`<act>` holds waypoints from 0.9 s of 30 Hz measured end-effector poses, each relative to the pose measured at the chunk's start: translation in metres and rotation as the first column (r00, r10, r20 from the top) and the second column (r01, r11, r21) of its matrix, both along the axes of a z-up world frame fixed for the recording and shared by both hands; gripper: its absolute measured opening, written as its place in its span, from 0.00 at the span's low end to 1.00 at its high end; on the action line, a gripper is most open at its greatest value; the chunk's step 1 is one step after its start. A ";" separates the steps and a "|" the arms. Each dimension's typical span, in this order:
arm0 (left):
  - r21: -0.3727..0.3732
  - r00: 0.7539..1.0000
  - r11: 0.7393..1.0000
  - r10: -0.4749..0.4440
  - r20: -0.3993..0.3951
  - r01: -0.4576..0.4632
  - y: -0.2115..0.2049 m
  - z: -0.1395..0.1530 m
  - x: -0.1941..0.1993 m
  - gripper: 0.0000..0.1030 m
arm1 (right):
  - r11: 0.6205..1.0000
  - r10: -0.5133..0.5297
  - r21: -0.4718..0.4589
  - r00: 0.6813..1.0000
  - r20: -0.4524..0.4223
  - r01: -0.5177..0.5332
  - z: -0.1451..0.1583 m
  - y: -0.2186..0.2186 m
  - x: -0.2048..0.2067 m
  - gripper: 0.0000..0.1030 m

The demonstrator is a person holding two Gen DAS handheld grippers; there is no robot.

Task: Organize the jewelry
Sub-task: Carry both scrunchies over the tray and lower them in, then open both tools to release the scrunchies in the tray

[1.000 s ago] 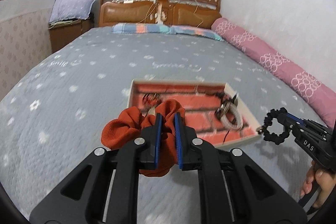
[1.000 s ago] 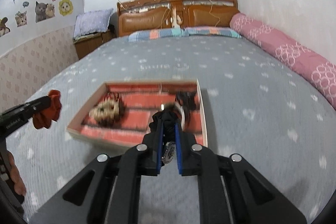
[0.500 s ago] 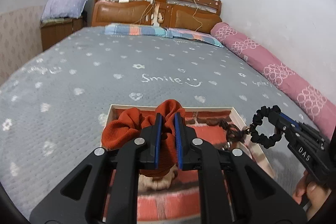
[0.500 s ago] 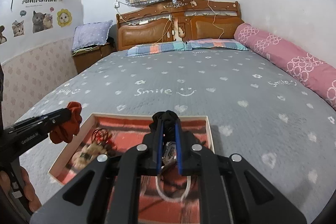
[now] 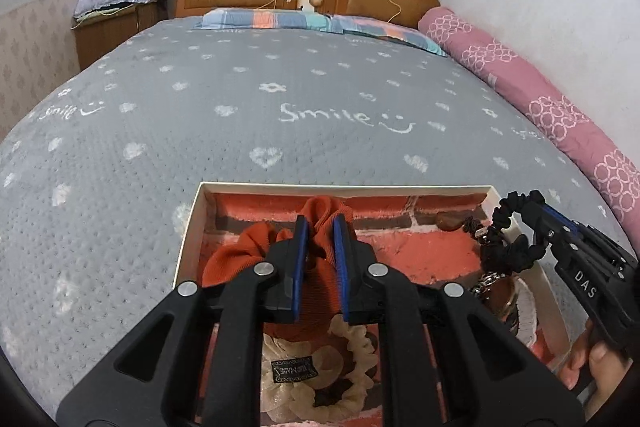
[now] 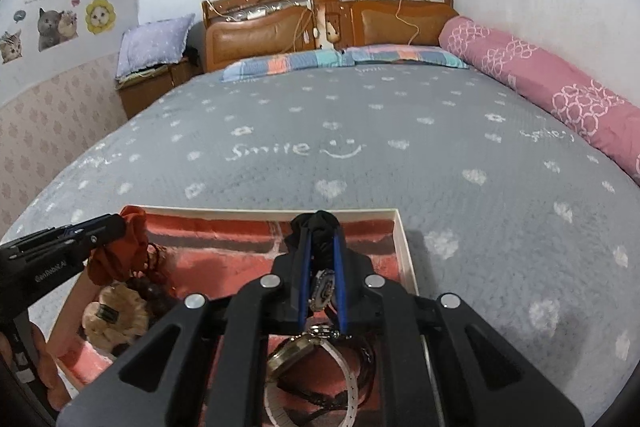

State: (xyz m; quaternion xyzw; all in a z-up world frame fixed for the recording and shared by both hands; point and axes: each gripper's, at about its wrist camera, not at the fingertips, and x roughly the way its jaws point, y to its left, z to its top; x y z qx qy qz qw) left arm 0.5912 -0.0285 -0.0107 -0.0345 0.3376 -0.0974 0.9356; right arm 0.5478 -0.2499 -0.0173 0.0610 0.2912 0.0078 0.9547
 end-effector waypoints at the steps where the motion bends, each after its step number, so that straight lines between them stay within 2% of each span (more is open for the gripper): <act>1: 0.008 1.000 1.000 0.003 -0.003 -0.003 0.000 -0.001 0.001 0.12 | 1.000 0.000 -0.003 1.000 -0.003 0.000 -0.001 0.000 0.000 0.11; 7: 0.008 0.999 1.000 0.007 -0.038 -0.007 0.004 -0.010 0.006 0.12 | 1.000 -0.007 0.000 1.000 -0.023 0.007 -0.006 -0.001 0.003 0.11; 17: 0.037 0.997 0.999 0.002 -0.072 0.001 -0.002 -0.018 0.009 0.14 | 1.000 0.012 0.001 0.994 -0.106 -0.012 -0.019 0.002 0.011 0.13; 19: 0.040 0.997 0.999 0.003 -0.075 0.000 -0.002 -0.018 0.009 0.21 | 1.000 0.015 0.004 0.995 -0.100 -0.015 -0.019 0.002 0.009 0.14; 21: 0.040 0.997 0.999 0.004 -0.075 -0.001 -0.002 -0.018 0.008 0.38 | 1.000 0.015 0.001 0.995 -0.101 -0.015 -0.019 0.001 0.009 0.14; 23: 0.042 0.998 0.999 0.012 -0.069 -0.010 -0.001 -0.016 0.005 0.48 | 1.000 0.017 0.012 0.994 -0.105 -0.016 -0.019 -0.001 0.008 0.15; 24: 0.041 0.998 0.999 0.017 -0.064 -0.015 0.000 -0.015 0.003 0.57 | 1.000 0.018 0.023 0.995 -0.098 -0.015 -0.018 -0.003 0.006 0.23; 25: 0.038 0.998 0.999 0.021 -0.060 -0.019 0.001 -0.014 0.001 0.61 | 1.000 0.015 0.027 0.996 -0.089 -0.013 -0.016 -0.004 0.004 0.39; 27: 0.040 0.998 0.999 0.037 -0.044 -0.035 0.003 -0.010 -0.007 0.74 | 0.999 0.018 0.032 0.998 -0.055 -0.016 -0.010 -0.005 -0.003 0.56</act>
